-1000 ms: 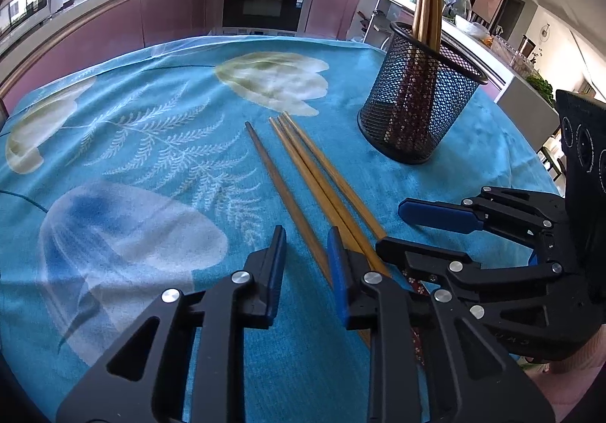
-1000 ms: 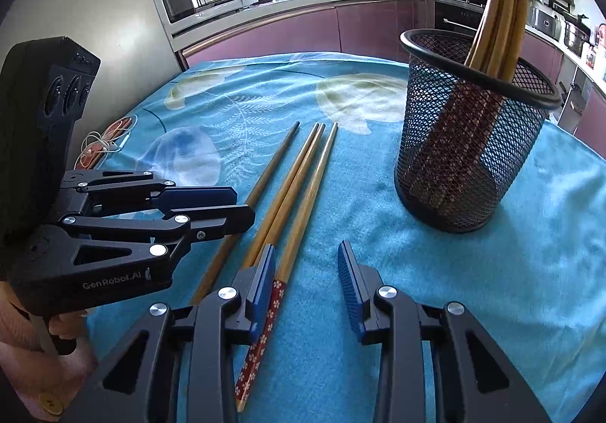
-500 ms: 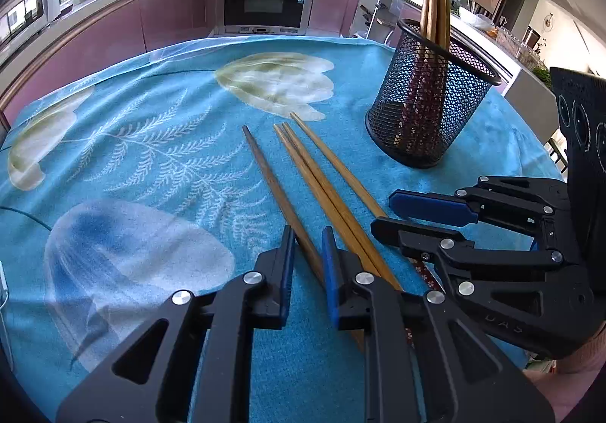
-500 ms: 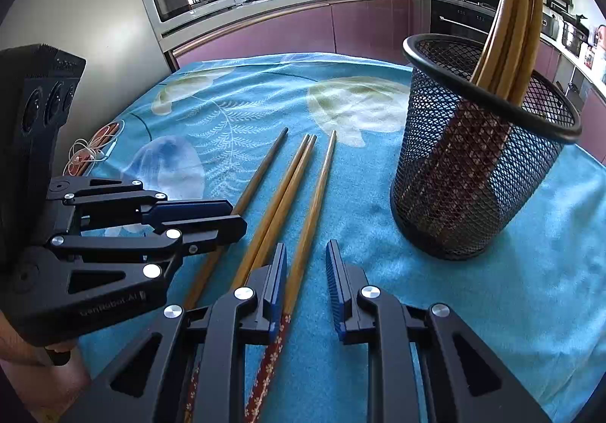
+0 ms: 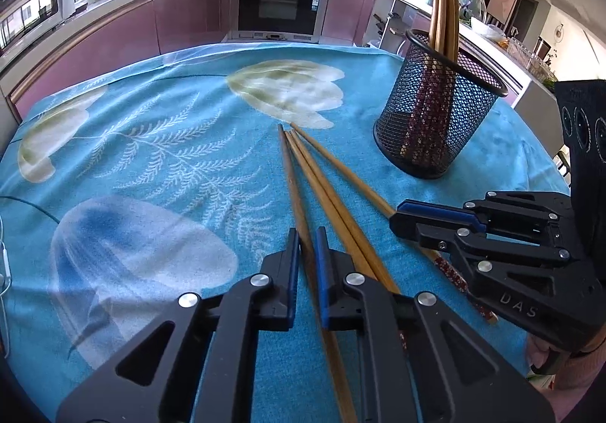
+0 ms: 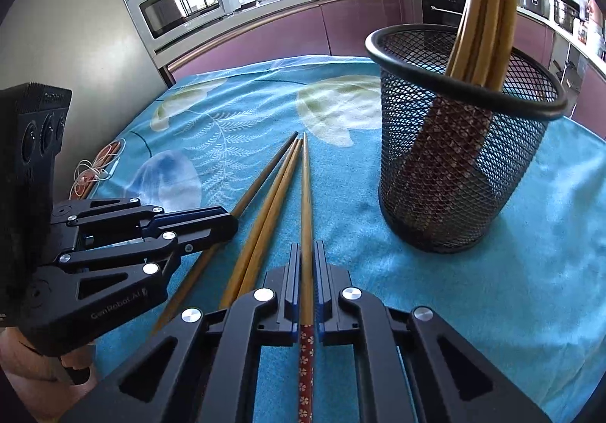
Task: Organize utensils
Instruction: 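Grasp a chopstick with the left tool while the right tool grasps another, then lift both chopsticks upright and lower them into the mesh cup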
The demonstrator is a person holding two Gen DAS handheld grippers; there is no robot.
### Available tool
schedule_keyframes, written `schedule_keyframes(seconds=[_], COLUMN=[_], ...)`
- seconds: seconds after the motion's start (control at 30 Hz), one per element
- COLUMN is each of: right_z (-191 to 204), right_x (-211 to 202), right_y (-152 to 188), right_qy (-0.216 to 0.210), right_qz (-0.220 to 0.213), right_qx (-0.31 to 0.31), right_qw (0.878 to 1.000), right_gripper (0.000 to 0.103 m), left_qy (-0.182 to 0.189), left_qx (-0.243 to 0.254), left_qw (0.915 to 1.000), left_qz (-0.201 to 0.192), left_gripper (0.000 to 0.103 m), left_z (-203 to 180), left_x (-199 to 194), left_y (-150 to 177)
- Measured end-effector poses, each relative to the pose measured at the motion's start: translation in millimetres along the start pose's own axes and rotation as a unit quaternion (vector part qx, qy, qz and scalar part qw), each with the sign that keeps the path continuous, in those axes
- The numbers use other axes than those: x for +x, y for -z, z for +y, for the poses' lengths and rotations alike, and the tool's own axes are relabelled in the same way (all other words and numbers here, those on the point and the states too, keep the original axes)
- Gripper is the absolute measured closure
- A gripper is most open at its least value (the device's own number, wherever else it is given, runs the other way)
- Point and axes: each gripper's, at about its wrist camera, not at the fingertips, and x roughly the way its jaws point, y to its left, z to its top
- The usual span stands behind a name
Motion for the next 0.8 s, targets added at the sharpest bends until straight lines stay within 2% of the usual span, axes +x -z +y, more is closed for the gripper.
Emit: schedule_keyframes(seconds=[0.27, 0.6, 0.77, 0.8], right_z=[1.5, 4.0, 2.3, 1.7], right_x=[-6.2, 1.9, 1.5, 0.5], right_y=[3.2, 3.3, 2.5, 2.3], right_qy=[-0.025, -0.018, -0.024, -0.025], right_qz=[-0.002, 0.015, 0.012, 0.011], right_qx=[-0.005, -0.015, -0.010, -0.009], right_qw=[1.000, 1.000, 1.000, 1.000], right_gripper=[0.097, 0.095, 0.097, 0.097], left_qy=[0.024, 0.027, 0.024, 0.022], left_qx=[-0.001, 0.013, 0.012, 0.010], left_qw=[0.9997, 0.9994, 0.9995, 0.9996], left_qz=[-0.001, 0.016, 0.016, 0.015], left_gripper=[0.095, 0.090, 0.090, 0.094], left_z=[-0.3, -2.5, -3.4, -3.4], left_x=[-9.4, -2.1, 0.1, 0.2], left_y=[5.7, 7.8, 4.3, 3.8])
